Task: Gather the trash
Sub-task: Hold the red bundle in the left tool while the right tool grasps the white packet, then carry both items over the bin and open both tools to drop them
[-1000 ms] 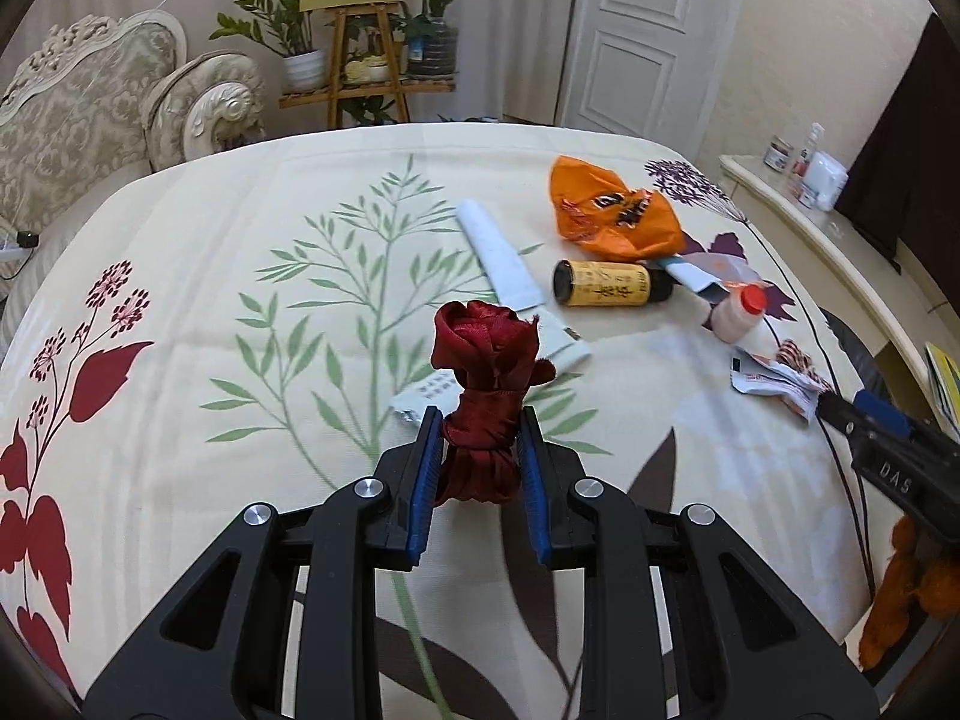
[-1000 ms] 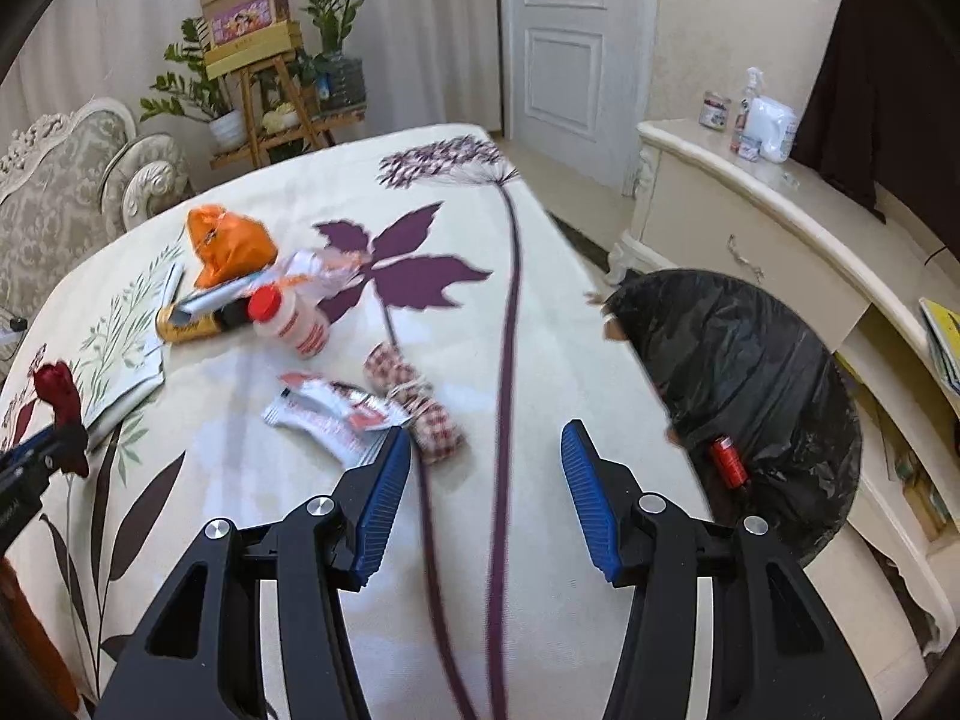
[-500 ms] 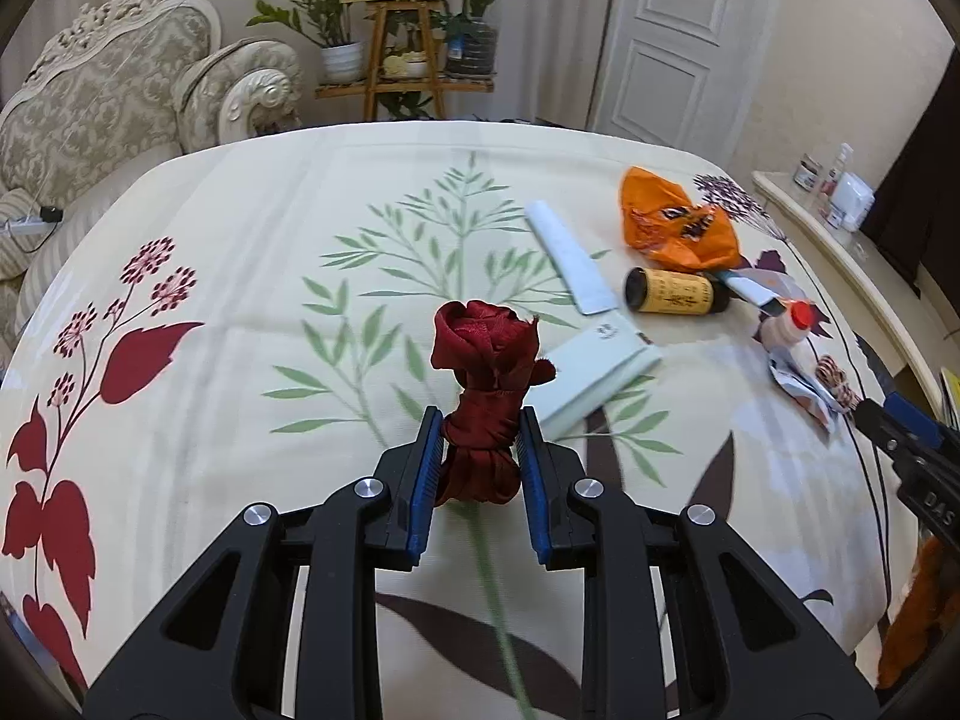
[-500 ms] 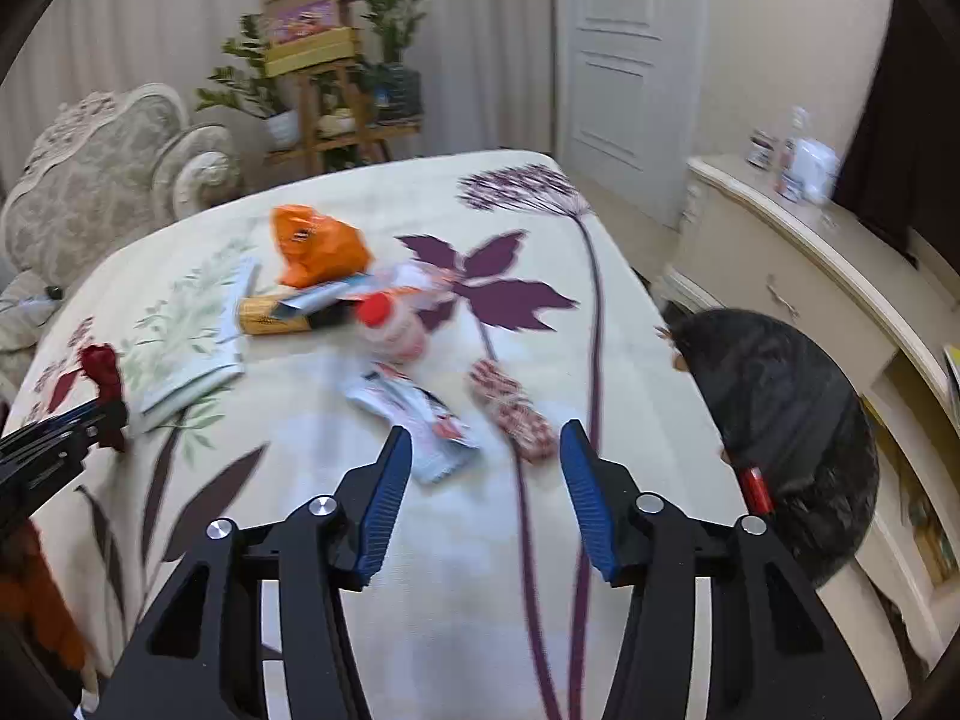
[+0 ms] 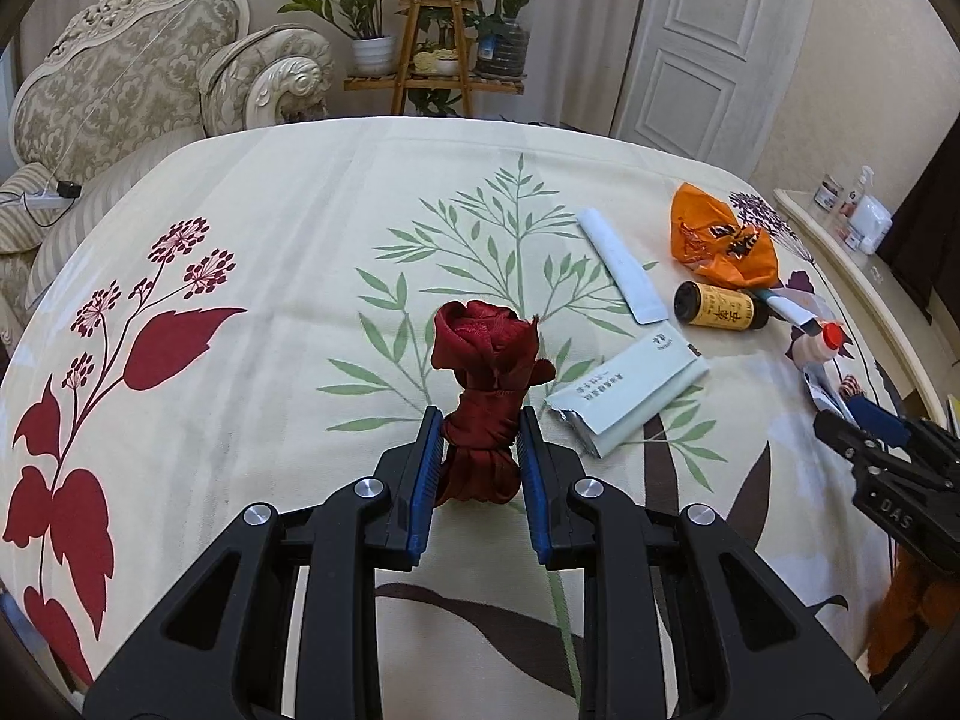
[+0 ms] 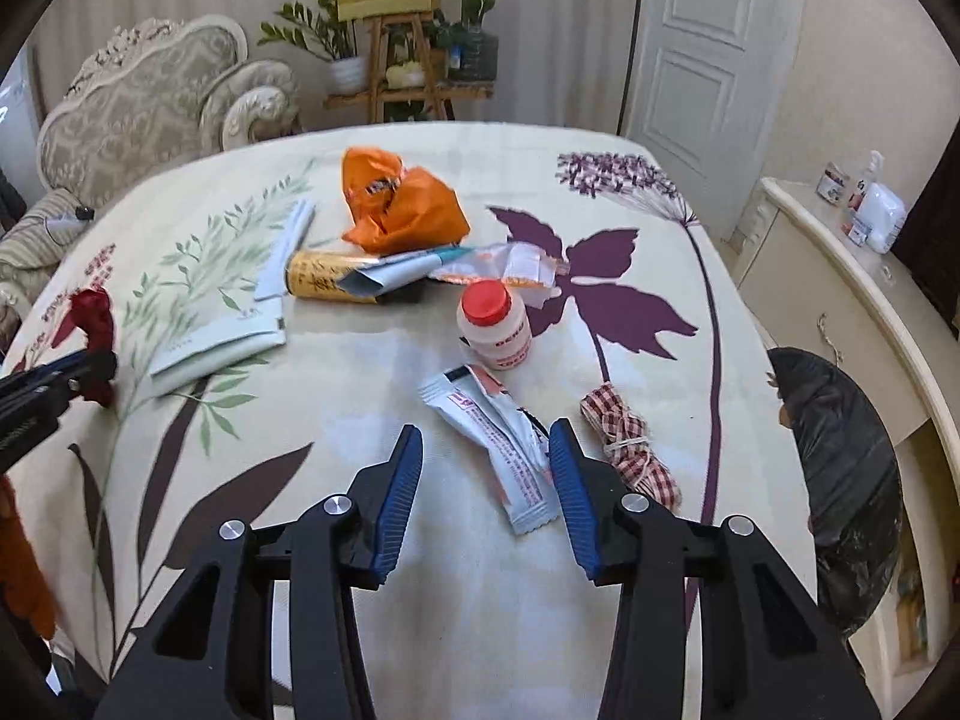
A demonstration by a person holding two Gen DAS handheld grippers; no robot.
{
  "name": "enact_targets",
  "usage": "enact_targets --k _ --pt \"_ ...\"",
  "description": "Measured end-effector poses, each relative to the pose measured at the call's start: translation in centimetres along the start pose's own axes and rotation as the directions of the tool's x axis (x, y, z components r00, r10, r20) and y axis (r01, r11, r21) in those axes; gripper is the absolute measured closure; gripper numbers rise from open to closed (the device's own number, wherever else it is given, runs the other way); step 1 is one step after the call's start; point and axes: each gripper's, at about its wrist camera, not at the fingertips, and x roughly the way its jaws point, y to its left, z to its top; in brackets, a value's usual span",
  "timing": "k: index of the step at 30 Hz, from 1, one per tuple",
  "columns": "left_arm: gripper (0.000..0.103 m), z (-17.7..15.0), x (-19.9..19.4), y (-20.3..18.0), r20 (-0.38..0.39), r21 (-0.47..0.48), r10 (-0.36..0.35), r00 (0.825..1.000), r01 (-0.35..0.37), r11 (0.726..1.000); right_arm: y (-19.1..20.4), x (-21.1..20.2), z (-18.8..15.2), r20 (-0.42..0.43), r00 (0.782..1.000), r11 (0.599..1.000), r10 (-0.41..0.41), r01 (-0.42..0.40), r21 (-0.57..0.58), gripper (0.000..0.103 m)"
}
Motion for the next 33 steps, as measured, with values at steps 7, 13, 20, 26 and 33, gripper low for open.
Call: enact_targets --k 7,13,20,26,33 --pt "0.078 -0.1 0.3 0.0 -0.001 0.001 -0.009 1.0 0.009 1.0 0.0 0.0 -0.2 -0.004 1.0 1.0 -0.006 0.006 -0.003 0.082" --pt "0.078 -0.2 0.2 -0.4 0.003 0.005 -0.013 1.0 0.013 1.0 0.1 -0.8 -0.6 0.015 1.0 0.999 0.025 -0.025 0.02 0.086" --pt "0.078 -0.5 -0.7 -1.4 0.018 0.021 -0.024 1.0 0.024 1.0 0.1 -2.8 -1.4 0.053 0.998 0.997 0.046 -0.049 0.052 0.088" --pt "0.078 -0.8 -1.6 -3.5 0.032 0.058 -0.059 0.998 0.057 0.997 -0.8 -4.7 -2.0 0.1 0.995 0.994 0.03 -0.04 0.097 0.088" --pt "0.078 -0.8 -2.3 -8.1 0.042 0.131 -0.14 0.989 0.134 0.982 -4.6 -7.0 -2.5 0.161 0.986 0.98 -0.048 0.015 0.2 0.088"
